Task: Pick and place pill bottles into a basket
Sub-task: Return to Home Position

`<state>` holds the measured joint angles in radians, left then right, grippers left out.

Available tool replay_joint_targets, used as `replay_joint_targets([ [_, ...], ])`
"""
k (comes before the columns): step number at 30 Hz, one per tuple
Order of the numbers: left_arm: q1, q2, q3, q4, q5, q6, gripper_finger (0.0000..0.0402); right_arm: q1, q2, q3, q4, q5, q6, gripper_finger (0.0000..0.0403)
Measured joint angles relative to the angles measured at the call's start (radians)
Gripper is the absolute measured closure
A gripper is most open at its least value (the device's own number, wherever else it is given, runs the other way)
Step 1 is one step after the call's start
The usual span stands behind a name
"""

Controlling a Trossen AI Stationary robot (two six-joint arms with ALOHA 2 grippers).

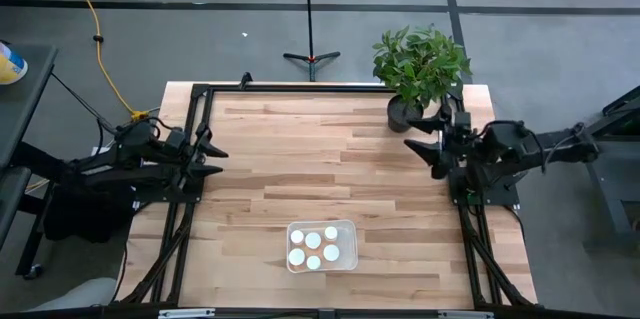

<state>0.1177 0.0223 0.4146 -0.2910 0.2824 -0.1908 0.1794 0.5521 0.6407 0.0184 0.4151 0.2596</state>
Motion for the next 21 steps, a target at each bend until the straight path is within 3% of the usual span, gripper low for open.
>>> replay_joint_targets([
  [5, 0.000, -0.015, 0.000, -0.051, -0.030, 0.012, 0.0186, -0.113, -0.002, -0.025, -0.065, -0.090, 0.012, 0.0111],
  [12, 0.000, -0.015, -0.018, -0.046, -0.038, 0.012, 0.0186, -0.280, -0.003, -0.072, -0.103, -0.308, 0.055, 0.0111],
  [21, 0.000, -0.015, -0.068, 0.060, -0.024, 0.018, 0.0186, -0.332, -0.049, -0.180, -0.059, -0.500, 0.122, 0.0111],
])
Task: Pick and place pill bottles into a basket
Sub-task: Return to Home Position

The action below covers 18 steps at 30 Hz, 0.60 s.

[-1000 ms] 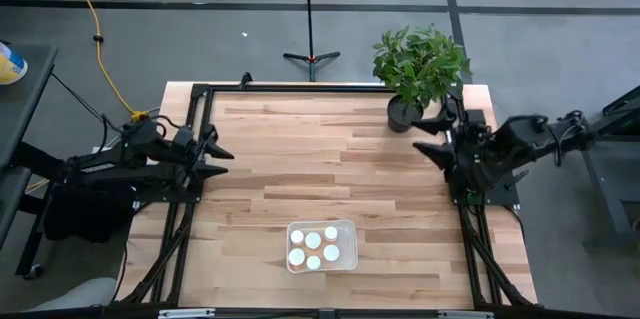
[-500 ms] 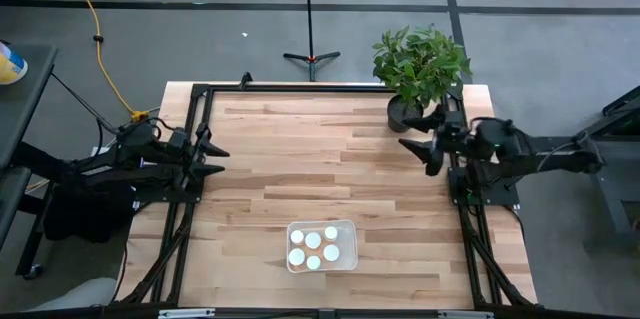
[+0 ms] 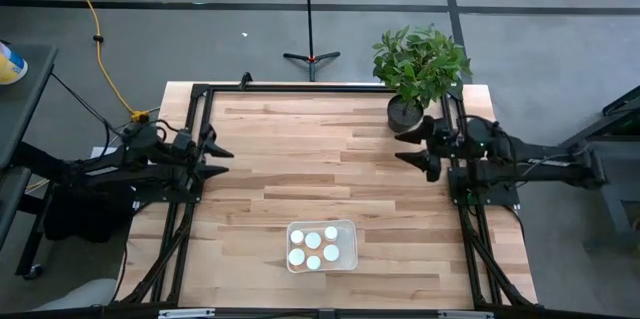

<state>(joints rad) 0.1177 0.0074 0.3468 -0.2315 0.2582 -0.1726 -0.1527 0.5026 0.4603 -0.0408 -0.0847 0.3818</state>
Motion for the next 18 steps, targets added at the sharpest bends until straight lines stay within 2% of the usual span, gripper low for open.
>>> replay_joint_targets([
  [4, 0.000, 0.000, -0.001, -0.002, 0.001, 0.000, 0.0186, 0.000, -0.100, -0.074, 0.049, -0.003, 0.049, 0.0111],
  [9, 0.000, 0.000, -0.002, -0.002, 0.001, 0.006, 0.0186, 0.000, -0.262, -0.142, 0.052, -0.002, 0.090, 0.0111],
  [13, 0.000, 0.000, -0.039, 0.019, 0.002, -0.004, 0.0186, 0.000, -0.344, -0.177, 0.018, -0.010, 0.114, 0.0111],
  [18, 0.000, 0.000, -0.139, 0.187, 0.005, -0.058, 0.0186, 0.000, -0.396, -0.225, 0.017, -0.009, 0.124, 0.0111],
])
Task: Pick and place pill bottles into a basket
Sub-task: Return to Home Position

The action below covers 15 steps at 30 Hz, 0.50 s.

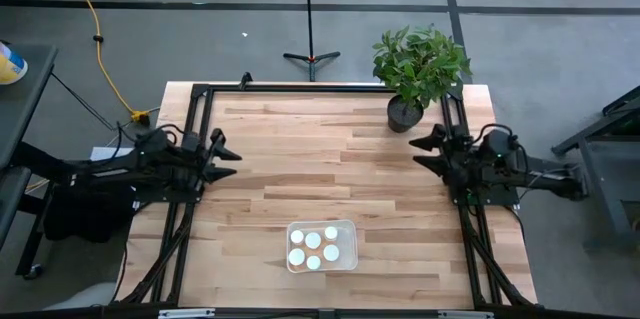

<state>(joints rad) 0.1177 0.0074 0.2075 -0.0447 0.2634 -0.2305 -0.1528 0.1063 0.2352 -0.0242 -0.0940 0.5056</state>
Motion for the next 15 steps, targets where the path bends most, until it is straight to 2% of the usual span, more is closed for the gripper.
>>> replay_joint_targets([
  [5, 0.000, 0.000, -0.072, 0.129, 0.013, -0.039, 0.0186, 0.000, -0.015, -0.046, -0.001, 0.001, 0.030, 0.0111],
  [9, 0.000, 0.000, -0.084, 0.133, 0.015, -0.055, 0.0186, 0.000, -0.016, -0.055, -0.002, 0.022, 0.015, 0.0111],
  [15, 0.000, 0.001, -0.088, 0.067, -0.079, -0.072, 0.0186, 0.000, -0.016, -0.055, -0.019, 0.064, -0.020, 0.0111],
])
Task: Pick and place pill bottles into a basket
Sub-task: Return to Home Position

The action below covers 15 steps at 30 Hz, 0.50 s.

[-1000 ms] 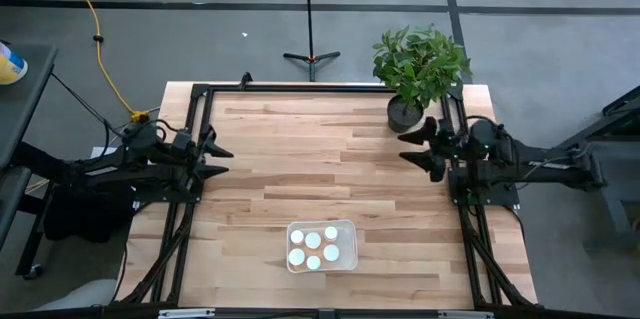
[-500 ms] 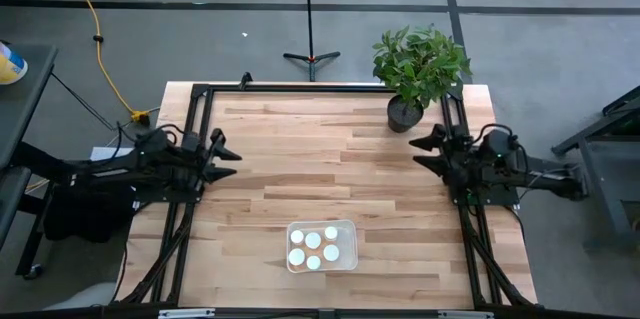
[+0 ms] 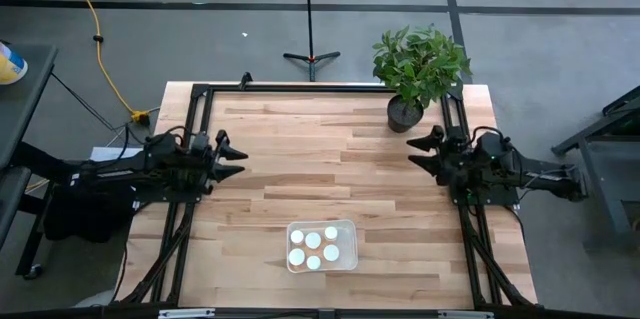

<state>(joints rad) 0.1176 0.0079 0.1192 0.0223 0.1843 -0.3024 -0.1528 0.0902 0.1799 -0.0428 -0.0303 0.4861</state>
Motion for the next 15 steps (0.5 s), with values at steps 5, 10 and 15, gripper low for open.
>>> replay_joint_targets([
  [5, 0.000, 0.000, 0.000, -0.032, -0.013, -0.001, 0.0186, 0.000, 0.000, 0.000, -0.030, 0.000, 0.104, 0.0111],
  [10, 0.000, 0.000, 0.000, -0.022, -0.016, -0.007, 0.0186, 0.000, 0.001, 0.000, -0.013, 0.032, 0.178, 0.0111],
  [15, 0.000, 0.000, 0.000, -0.001, 0.026, 0.099, 0.0186, 0.000, -0.001, 0.000, 0.047, -0.011, -0.110, 0.0111],
])
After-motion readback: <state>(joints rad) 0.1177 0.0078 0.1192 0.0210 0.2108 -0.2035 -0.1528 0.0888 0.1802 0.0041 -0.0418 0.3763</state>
